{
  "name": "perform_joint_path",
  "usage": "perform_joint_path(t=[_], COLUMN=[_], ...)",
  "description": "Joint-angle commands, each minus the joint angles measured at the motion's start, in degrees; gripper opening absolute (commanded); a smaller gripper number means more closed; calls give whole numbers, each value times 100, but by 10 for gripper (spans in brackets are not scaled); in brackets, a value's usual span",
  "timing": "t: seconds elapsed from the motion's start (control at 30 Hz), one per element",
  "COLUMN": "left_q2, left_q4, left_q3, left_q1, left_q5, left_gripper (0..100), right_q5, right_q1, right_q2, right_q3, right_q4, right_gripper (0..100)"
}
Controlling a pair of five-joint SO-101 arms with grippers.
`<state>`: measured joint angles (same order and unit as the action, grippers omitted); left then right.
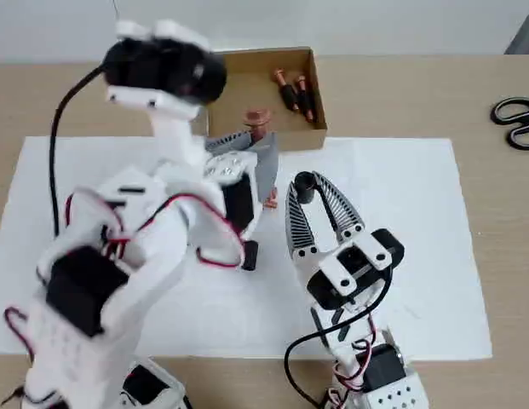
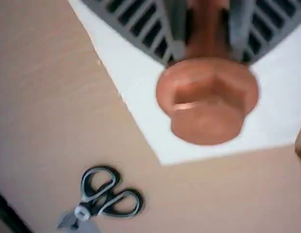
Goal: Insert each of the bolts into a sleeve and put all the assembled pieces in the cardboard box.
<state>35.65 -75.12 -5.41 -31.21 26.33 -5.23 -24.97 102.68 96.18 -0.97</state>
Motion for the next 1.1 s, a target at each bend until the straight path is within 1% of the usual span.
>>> perform_joint_path(t=[0.0, 0.07, 0.13, 0.3, 0.37, 0.4, 0.5, 0.67, 0.83, 0.97, 1.07], left_q2=[651, 941, 1204, 1767, 1881, 1916, 1978, 1978, 1978, 1978, 1978], left_q4=[1327, 2268, 3103, 5055, 5670, 5837, 5881, 5486, 5670, 5670, 5670], left_q3=[927, 1675, 2466, 4224, 4655, 4787, 4848, 4892, 5121, 5077, 5086], left_q1=[158, 316, 334, 0, -97, -123, -193, -211, -211, -211, -211], left_q5=[-466, -721, -993, -1345, -1468, -1503, -1503, -1477, -1468, -1081, -993], left_gripper=[6, 6, 6, 6, 6, 6, 6, 6, 6, 6, 6], right_q5=[26, 26, 26, 35, 35, 53, 62, 62, 70, 70, 62], right_q1=[-4, -4, -13, -22, -22, -31, -31, -31, -40, -40, -40], right_q2=[66, 66, 66, 84, 101, 110, 101, 119, 119, 110, 101], right_q3=[26, 26, 26, 26, 26, 26, 26, 26, 26, 26, 26], right_q4=[119, 119, 48, -567, -716, -769, -778, -725, -558, 75, 84], right_gripper=[8, 8, 8, 8, 8, 8, 8, 8, 8, 8, 8])
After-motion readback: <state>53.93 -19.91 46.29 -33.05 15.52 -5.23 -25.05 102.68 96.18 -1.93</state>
